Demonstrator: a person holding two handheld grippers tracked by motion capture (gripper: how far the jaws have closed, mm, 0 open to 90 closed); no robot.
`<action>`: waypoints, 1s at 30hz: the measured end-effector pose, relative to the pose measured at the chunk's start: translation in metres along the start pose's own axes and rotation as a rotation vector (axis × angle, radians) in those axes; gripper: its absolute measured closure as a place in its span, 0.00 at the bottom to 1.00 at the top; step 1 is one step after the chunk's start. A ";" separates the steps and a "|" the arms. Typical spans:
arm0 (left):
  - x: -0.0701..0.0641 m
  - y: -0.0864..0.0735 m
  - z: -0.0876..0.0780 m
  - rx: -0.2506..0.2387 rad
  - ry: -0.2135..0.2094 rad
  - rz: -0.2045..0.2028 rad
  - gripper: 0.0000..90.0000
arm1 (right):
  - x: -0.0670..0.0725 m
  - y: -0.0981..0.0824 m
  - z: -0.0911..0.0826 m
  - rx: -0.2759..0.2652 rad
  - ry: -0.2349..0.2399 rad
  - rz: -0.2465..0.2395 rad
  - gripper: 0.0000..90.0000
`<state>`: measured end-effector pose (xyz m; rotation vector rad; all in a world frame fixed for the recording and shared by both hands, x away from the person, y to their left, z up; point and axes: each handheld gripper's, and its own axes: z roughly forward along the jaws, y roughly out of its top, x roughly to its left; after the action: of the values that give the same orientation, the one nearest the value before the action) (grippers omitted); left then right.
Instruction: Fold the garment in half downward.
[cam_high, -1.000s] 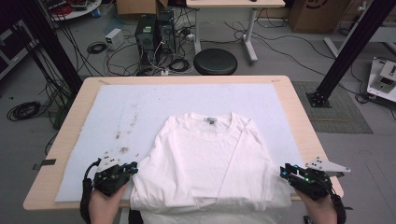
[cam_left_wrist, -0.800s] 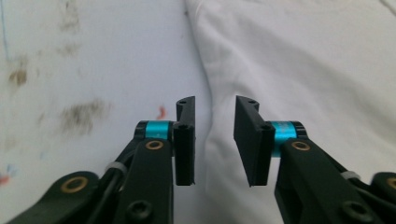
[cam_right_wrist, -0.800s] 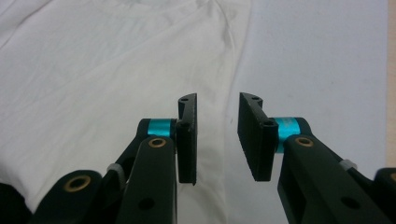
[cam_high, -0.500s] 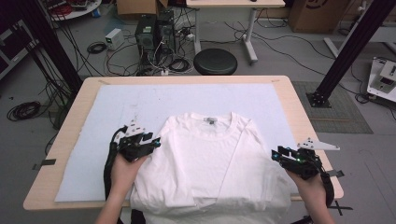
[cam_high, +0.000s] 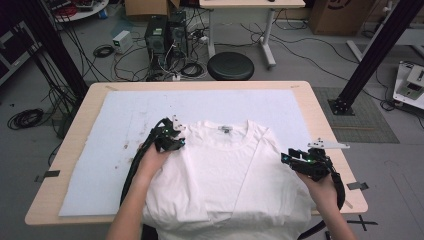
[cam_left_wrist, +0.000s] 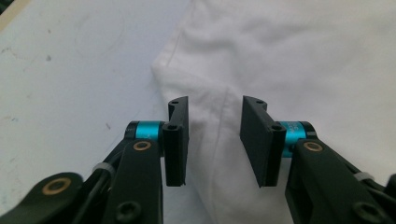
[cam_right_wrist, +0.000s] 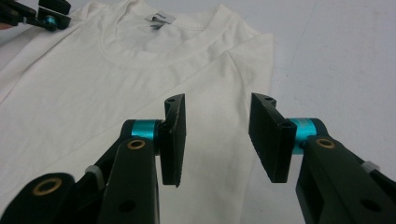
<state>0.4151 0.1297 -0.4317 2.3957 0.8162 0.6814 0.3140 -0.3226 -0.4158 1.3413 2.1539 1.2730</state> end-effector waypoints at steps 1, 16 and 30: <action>0.000 0.000 0.001 0.014 -0.009 0.006 0.91 | 0.000 -0.001 0.002 0.008 0.006 0.003 0.63; 0.042 -0.010 -0.024 -0.160 0.011 -0.246 0.97 | -0.007 0.005 0.006 -0.002 0.011 0.020 0.65; 0.038 -0.014 -0.001 -0.092 -0.035 -0.293 0.81 | -0.018 0.014 0.040 0.062 -0.080 -0.003 0.68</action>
<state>0.4350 0.1649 -0.4284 2.1421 1.0694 0.5455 0.3573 -0.3145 -0.4302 1.3880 2.1556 1.1403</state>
